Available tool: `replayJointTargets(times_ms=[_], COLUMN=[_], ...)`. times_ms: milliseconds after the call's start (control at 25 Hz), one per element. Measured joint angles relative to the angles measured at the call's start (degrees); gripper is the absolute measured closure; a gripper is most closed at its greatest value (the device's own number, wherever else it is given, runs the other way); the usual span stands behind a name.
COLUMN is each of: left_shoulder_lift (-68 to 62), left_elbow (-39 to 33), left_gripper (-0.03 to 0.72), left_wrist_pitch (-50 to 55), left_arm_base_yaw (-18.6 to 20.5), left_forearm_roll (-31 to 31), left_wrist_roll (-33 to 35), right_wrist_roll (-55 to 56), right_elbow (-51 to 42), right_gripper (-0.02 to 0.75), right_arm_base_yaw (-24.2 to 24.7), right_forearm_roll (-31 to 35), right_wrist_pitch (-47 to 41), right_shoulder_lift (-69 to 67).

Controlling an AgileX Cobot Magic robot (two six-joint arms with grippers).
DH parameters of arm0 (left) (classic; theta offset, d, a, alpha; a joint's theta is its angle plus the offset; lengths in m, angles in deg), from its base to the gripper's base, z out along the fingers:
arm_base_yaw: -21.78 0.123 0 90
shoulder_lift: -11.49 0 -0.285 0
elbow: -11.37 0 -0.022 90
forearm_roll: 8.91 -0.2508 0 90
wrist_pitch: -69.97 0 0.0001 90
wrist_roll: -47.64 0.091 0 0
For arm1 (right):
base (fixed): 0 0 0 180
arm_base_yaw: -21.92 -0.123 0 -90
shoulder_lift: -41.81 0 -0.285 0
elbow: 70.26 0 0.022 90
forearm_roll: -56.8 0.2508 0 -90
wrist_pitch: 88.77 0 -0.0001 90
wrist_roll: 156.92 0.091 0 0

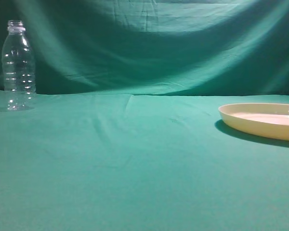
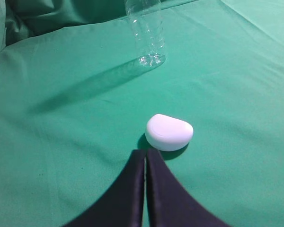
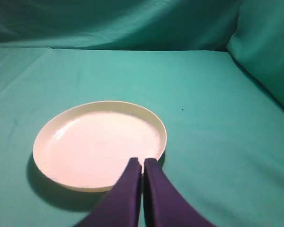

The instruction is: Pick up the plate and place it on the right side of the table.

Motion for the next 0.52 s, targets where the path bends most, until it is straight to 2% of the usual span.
replayJointTargets(times_ms=[160,520], left_shoulder_lift=[0.00,0.00], left_elbow=[0.00,0.00], left_gripper=[0.688,0.688], left_wrist_pitch=[0.00,0.00], left_arm_base_yaw=[0.00,0.00], left_forearm_roll=[0.00,0.00], left_wrist_roll=[0.00,0.00], right_wrist_roll=[0.00,-0.48], right_elbow=[-0.11,-0.11], right_gripper=[0.738,0.738], right_arm_base_yaw=[0.00,0.00], right_forearm_roll=[0.00,0.00], right_wrist_pitch=[-4.16,-4.16], right_shoulder_lift=[0.00,0.00])
